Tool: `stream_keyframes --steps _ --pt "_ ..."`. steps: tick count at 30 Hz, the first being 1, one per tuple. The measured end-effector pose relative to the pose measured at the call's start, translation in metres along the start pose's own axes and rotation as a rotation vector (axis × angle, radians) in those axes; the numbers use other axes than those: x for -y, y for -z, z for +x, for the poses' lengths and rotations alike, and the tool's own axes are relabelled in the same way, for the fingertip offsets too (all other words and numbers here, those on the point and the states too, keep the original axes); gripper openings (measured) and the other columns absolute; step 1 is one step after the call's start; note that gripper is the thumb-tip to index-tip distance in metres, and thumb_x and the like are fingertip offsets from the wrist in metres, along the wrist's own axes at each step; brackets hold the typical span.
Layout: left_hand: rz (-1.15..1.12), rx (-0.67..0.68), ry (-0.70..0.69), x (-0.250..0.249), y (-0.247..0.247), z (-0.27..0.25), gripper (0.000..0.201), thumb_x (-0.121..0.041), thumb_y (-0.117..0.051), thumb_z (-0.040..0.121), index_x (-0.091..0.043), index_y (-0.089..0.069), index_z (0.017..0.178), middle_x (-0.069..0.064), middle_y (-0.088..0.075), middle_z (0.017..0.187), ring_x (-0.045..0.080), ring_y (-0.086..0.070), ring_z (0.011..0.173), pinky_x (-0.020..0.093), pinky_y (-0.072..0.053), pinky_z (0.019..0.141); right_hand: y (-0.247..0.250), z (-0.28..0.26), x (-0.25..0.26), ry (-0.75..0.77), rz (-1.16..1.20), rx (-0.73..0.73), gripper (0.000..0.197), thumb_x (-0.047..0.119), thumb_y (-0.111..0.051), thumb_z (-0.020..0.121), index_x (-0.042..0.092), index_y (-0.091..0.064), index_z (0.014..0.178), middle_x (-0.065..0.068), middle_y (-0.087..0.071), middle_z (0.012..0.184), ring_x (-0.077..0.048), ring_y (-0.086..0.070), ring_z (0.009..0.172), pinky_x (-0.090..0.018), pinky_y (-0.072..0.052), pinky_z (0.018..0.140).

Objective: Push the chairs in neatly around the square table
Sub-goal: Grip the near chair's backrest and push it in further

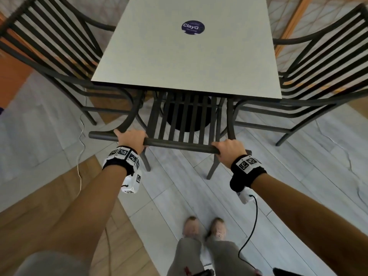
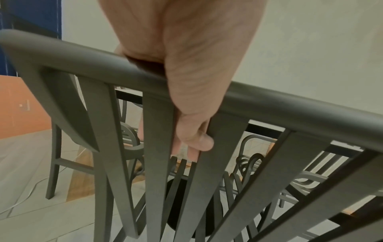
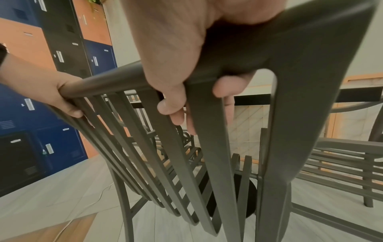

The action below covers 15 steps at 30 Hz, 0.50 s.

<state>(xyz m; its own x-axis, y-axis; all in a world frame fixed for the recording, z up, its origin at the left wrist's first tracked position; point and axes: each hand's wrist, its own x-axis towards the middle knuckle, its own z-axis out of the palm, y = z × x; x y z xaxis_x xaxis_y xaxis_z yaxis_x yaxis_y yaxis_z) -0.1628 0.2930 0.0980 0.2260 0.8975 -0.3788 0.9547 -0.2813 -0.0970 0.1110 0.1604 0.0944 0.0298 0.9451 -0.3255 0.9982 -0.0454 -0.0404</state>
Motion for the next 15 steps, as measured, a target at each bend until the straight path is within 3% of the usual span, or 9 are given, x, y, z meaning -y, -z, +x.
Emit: stream_keyframes --steps 5,9,15 --pt "-0.020 -0.045 0.007 -0.004 0.005 0.003 0.012 -0.022 -0.060 0.089 -0.029 -0.069 0.091 -0.003 -0.069 0.084 0.026 -0.065 0.086 0.069 -0.017 0.112 0.007 0.004 0.000 0.001 -0.015 0.016 0.022 0.018 -0.046 0.092 0.028 -0.057 0.108 -0.003 -0.066 0.085 -0.027 -0.064 0.078 -0.034 -0.047 0.061" --pt "-0.038 -0.080 0.034 -0.005 -0.003 0.000 0.009 -0.023 -0.061 0.088 -0.028 -0.069 0.087 -0.004 -0.066 0.076 0.024 -0.057 0.075 0.069 -0.018 0.112 0.006 -0.001 0.001 -0.007 0.003 0.003 0.022 0.018 -0.047 0.092 0.028 -0.058 0.108 0.001 -0.058 0.076 -0.027 -0.065 0.076 -0.036 -0.053 0.064" --pt "-0.017 -0.092 0.036 -0.006 -0.014 -0.012 0.010 -0.029 -0.063 0.087 -0.025 -0.069 0.080 -0.003 -0.066 0.073 0.025 -0.063 0.076 0.069 -0.020 0.110 -0.004 -0.014 -0.001 0.009 0.017 0.008 0.023 0.018 -0.046 0.092 0.028 -0.058 0.109 -0.004 -0.067 0.086 -0.029 -0.065 0.081 -0.040 -0.054 0.070"
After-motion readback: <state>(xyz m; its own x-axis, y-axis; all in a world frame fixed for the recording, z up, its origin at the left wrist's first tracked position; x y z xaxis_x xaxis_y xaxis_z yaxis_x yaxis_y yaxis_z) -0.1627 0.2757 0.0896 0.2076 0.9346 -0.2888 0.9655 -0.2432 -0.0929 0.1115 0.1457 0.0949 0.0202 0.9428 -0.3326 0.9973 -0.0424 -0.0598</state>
